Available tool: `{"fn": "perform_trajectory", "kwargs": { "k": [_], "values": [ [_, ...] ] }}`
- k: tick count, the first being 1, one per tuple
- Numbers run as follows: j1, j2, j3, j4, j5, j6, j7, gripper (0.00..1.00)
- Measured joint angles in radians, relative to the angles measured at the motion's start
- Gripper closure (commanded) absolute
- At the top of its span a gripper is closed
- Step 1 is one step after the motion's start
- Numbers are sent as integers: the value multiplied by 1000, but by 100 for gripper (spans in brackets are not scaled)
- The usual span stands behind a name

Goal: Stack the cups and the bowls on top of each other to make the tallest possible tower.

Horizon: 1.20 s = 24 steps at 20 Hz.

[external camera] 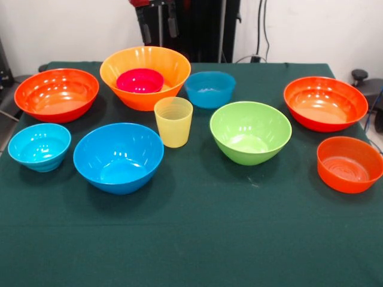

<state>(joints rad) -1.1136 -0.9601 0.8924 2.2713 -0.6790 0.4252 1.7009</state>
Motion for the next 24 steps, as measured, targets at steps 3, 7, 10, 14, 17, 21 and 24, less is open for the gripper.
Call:
{"fn": "perform_trajectory", "kwargs": {
  "k": [3,7,10,14,17,21,24],
  "values": [
    [7,-5,2,0,0,0,0,0],
    [30,-26,-1,0,0,0,0,0],
    [61,-44,-11,0,-10,0,0,0],
    [133,-72,-41,0,-48,-1,0,0],
    [208,-89,-82,1,-83,-9,3,0],
    [337,-99,-160,1,-129,-43,32,0],
    [463,-88,-247,-2,-163,-97,80,0]
  ]
}}
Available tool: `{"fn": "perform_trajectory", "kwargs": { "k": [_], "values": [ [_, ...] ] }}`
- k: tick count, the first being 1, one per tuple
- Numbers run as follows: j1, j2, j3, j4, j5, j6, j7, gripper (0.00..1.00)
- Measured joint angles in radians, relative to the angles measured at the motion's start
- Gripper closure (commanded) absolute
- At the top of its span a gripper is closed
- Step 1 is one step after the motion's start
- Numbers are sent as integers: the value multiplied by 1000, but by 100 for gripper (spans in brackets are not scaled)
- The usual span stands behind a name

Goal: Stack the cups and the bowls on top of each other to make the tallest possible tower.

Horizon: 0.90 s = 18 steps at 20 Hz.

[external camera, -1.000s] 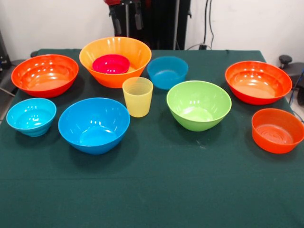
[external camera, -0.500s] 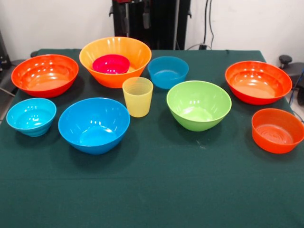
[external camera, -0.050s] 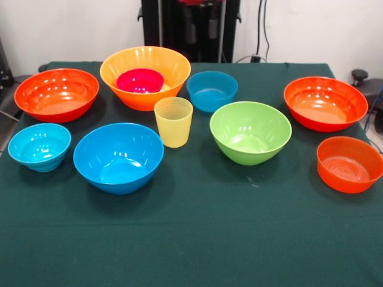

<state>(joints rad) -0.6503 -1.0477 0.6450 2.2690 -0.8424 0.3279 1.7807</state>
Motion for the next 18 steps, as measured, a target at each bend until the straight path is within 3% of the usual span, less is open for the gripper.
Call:
{"fn": "perform_trajectory", "kwargs": {
  "k": [3,4,6,7,9,10,18],
  "values": [
    [133,30,-103,-12,-34,-71,61,0],
    [230,62,-187,-29,-55,-131,107,0],
    [269,76,-221,-36,-61,-158,126,0],
    [357,115,-304,-54,-64,-224,169,0],
    [400,138,-349,-63,-64,-264,191,0],
    [449,173,-409,-72,-64,-327,219,0],
    [474,256,-560,-77,-49,-440,236,0]
  ]
}}
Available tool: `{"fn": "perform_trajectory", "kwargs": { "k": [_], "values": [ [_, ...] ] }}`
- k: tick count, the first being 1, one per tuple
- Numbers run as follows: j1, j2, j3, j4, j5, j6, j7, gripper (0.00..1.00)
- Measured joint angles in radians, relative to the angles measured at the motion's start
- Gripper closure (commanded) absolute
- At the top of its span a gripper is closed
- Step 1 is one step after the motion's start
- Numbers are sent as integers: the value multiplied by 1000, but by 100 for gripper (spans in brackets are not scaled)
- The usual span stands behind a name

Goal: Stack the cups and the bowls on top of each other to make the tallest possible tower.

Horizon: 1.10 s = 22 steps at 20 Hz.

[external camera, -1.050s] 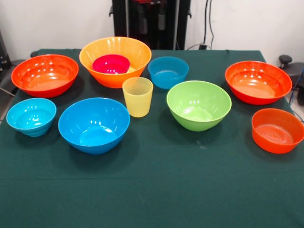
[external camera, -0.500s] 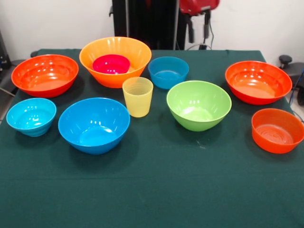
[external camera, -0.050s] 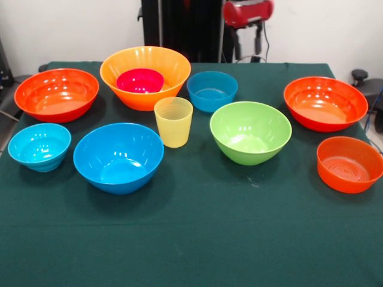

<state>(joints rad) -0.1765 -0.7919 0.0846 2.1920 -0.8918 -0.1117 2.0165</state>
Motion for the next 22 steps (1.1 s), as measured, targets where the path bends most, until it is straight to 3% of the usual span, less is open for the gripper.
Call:
{"fn": "perform_trajectory", "kwargs": {
  "k": [5,6,13,22],
  "values": [
    [13,12,-112,0,33,-5,0,0],
    [30,17,-165,-1,53,-5,0,0],
    [148,67,-342,-22,125,-14,0,0],
    [136,80,-379,-24,136,-19,0,0]
  ]
}}
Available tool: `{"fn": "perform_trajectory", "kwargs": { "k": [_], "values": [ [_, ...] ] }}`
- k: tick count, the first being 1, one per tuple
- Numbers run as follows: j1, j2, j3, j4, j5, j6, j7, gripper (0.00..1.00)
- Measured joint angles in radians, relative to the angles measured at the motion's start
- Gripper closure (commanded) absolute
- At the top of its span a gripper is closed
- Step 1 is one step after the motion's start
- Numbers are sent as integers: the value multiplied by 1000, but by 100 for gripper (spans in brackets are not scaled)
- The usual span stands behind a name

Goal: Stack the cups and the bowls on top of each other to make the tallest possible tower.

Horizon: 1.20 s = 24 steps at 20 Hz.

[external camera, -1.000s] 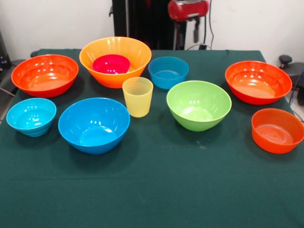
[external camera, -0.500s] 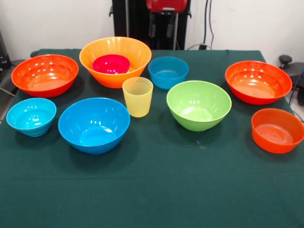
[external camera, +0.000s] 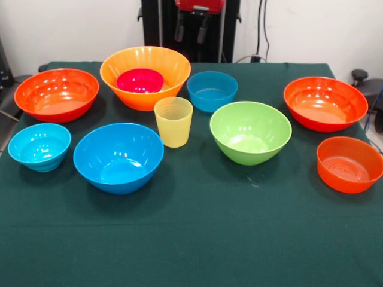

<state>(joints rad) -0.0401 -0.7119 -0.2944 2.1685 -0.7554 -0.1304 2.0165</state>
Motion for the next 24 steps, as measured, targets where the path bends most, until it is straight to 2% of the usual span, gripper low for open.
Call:
{"fn": "perform_trajectory", "kwargs": {
  "k": [8,18,23,24],
  "values": [
    [-44,16,0,-4,0,0,0,0],
    [-12,67,-3,-24,0,-24,0,0],
    [-68,-3,73,0,-6,-29,0,0],
    [-94,-36,106,14,-7,-29,0,0]
  ]
}}
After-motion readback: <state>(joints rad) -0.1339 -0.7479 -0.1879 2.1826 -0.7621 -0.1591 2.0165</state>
